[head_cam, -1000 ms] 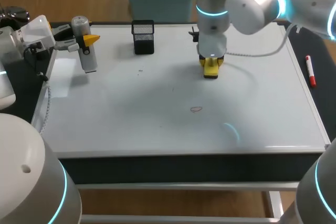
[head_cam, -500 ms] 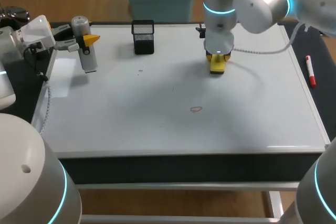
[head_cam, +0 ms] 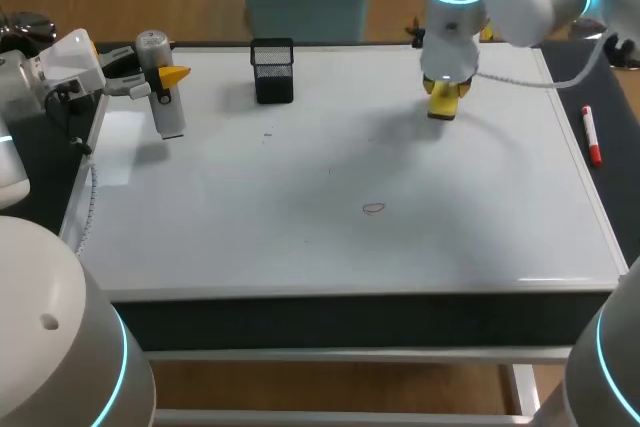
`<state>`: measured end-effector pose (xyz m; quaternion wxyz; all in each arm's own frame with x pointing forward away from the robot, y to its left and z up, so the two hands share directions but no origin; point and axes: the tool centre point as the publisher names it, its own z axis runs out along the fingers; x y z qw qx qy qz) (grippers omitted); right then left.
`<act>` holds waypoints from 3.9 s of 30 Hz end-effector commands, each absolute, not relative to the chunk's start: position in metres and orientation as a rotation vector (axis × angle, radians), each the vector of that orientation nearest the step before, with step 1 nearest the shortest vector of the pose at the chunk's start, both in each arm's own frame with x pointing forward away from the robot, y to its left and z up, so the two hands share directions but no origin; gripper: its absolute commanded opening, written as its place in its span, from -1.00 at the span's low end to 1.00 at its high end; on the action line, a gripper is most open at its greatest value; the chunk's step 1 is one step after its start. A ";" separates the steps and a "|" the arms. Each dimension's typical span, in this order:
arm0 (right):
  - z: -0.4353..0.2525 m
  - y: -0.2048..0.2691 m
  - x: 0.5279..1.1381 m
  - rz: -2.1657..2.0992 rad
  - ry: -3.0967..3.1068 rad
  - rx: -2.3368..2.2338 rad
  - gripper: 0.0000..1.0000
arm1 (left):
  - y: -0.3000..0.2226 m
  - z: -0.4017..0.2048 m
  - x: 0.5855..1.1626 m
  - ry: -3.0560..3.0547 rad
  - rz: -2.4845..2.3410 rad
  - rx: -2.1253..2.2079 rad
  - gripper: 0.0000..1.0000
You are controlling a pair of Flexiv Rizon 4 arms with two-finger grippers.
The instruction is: Pick up the inspection probe, press it on each red-marked spot on the whiteboard one by one, put down the probe, pick up the eraser, and wipe off all the red marks.
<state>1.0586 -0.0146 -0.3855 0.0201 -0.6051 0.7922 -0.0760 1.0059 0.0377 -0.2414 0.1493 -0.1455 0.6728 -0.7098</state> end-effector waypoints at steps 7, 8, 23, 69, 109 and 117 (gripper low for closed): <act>-0.395 0.064 1.027 -0.213 2.337 -2.018 -1.00 | 0.037 -0.241 1.006 1.933 -2.039 -0.418 -1.00; -0.396 0.073 1.025 -0.210 2.326 -2.029 -1.00 | 0.037 -0.241 1.006 1.933 -2.039 -0.418 -1.00; -0.408 0.134 1.008 -0.127 2.224 -2.144 -1.00 | 0.037 -0.241 1.006 1.933 -2.039 -0.418 -1.00; -0.442 0.078 1.005 -0.169 2.356 -2.108 -1.00 | 0.037 -0.241 1.006 1.933 -2.039 -0.418 -1.00; -0.383 -0.097 1.084 -0.146 2.612 -1.767 -1.00 | 0.037 -0.241 1.006 1.933 -2.039 -0.418 -1.00; -0.380 -0.120 1.094 -0.105 2.638 -1.709 -1.00 | 0.037 -0.241 1.006 1.933 -2.039 -0.418 -1.00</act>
